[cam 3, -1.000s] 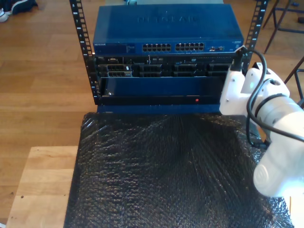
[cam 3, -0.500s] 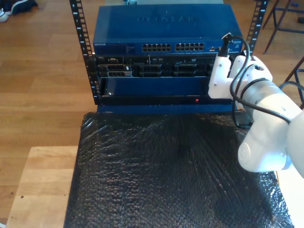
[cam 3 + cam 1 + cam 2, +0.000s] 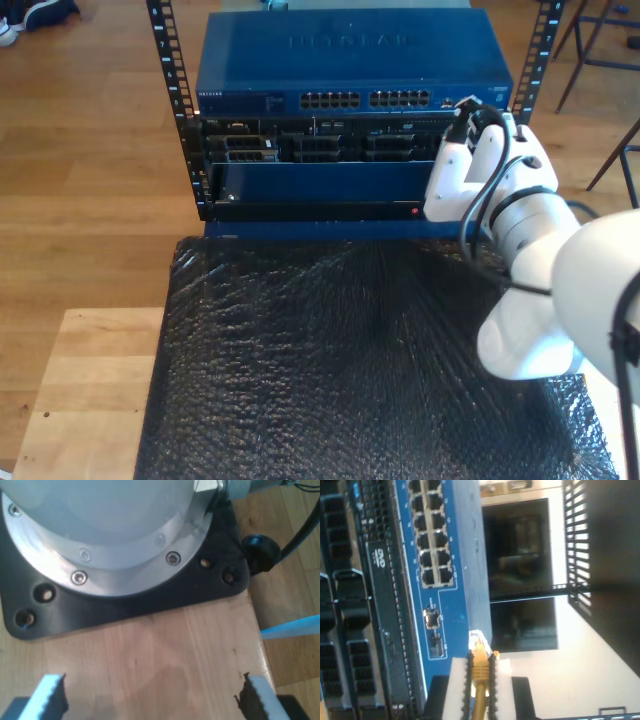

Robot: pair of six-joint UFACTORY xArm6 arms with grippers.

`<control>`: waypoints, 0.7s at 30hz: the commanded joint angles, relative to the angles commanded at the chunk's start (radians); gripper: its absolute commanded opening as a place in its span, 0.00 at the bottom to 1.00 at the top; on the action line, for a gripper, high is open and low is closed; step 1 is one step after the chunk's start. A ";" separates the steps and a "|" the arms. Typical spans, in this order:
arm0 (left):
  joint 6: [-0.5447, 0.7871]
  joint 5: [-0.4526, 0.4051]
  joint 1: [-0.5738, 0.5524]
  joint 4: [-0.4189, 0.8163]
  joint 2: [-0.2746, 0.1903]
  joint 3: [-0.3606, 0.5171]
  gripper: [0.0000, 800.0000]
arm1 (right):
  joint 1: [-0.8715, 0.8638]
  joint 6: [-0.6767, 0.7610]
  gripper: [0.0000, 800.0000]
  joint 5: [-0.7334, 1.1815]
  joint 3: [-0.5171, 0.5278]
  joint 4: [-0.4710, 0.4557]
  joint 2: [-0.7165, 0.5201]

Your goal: Grab the cable and plug it in

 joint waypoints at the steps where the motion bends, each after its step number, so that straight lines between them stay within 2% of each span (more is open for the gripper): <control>1: 0.000 0.000 0.000 0.000 0.000 -0.002 1.00 | 0.015 0.000 0.00 -0.008 0.005 0.014 0.008; 7: 0.000 0.000 0.000 0.000 0.000 -0.002 1.00 | 0.041 -0.005 0.00 -0.120 0.000 0.057 0.075; 21: 0.000 0.000 0.000 0.000 0.000 -0.002 1.00 | 0.043 -0.008 0.00 -0.183 -0.075 0.115 0.149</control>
